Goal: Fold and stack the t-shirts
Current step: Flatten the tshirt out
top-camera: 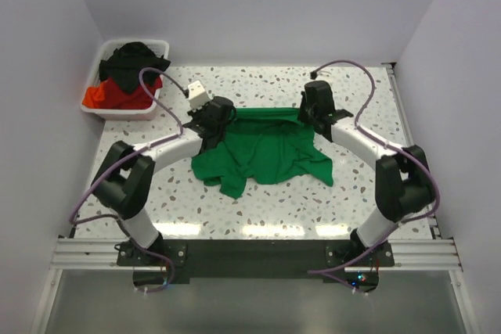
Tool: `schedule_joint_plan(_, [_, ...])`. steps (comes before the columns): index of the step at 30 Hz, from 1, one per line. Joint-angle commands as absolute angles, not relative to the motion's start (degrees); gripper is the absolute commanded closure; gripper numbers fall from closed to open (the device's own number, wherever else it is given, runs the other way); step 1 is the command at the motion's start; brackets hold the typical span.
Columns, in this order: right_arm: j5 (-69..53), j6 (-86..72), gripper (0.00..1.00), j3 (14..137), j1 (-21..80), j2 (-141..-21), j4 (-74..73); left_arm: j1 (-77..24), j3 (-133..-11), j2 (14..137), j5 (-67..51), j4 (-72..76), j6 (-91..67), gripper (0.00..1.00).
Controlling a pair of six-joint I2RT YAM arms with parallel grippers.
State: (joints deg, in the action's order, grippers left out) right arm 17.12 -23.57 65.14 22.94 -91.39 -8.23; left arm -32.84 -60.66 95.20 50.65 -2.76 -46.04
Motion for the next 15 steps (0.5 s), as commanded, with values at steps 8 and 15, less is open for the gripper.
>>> schedule_joint_plan(8, [15.21, -21.45, 1.00, 86.19, 12.49, -112.83, -0.35, -24.61, -83.57, 116.71, 44.13, 6.68, -38.85, 1.00])
schedule_joint_plan(15, [12.84, -18.72, 1.00, 99.92, 11.08, -124.09, -2.28, -23.47, -97.63, 127.95, 39.73, 7.03, -32.09, 0.84])
